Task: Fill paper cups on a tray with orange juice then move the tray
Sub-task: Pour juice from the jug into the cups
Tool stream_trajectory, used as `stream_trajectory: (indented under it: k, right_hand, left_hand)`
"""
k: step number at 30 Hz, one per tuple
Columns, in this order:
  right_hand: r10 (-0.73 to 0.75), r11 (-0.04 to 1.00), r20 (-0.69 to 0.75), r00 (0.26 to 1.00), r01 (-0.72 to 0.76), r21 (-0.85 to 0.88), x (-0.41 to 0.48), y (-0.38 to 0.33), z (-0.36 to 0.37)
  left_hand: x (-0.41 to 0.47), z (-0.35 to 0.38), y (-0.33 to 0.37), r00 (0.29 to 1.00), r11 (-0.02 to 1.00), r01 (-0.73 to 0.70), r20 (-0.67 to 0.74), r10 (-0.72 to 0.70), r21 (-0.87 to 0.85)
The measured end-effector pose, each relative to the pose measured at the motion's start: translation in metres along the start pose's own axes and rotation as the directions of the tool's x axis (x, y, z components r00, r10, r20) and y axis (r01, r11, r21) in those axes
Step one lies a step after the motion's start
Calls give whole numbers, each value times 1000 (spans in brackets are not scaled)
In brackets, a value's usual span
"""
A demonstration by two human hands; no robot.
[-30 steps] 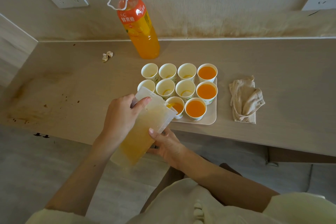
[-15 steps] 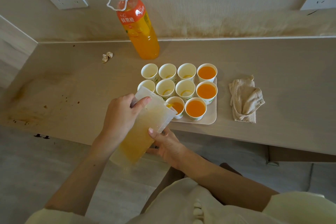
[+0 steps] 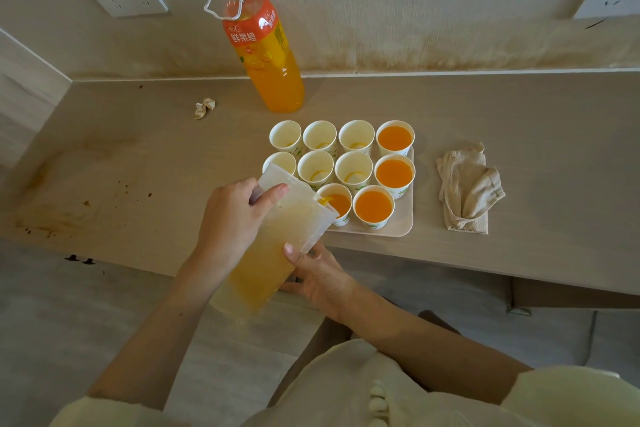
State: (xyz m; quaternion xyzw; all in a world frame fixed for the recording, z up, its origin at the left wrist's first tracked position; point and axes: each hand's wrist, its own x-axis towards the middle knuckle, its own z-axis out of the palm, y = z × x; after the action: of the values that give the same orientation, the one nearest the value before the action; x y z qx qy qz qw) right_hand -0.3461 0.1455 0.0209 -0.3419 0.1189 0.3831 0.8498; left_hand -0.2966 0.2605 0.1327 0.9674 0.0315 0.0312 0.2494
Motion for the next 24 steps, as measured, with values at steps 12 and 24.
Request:
stream_trajectory:
  k: [12, 24]
  right_hand:
    - [0, 1000, -9, 1000, 0, 28, 1, 1, 1]
    - [7, 1000, 2, 1000, -7, 11, 1, 0, 3]
  left_hand:
    - [0, -1, -1, 1000, 1000, 4, 3, -4, -1]
    - [3, -1, -3, 1000, 1000, 7, 11, -7, 24]
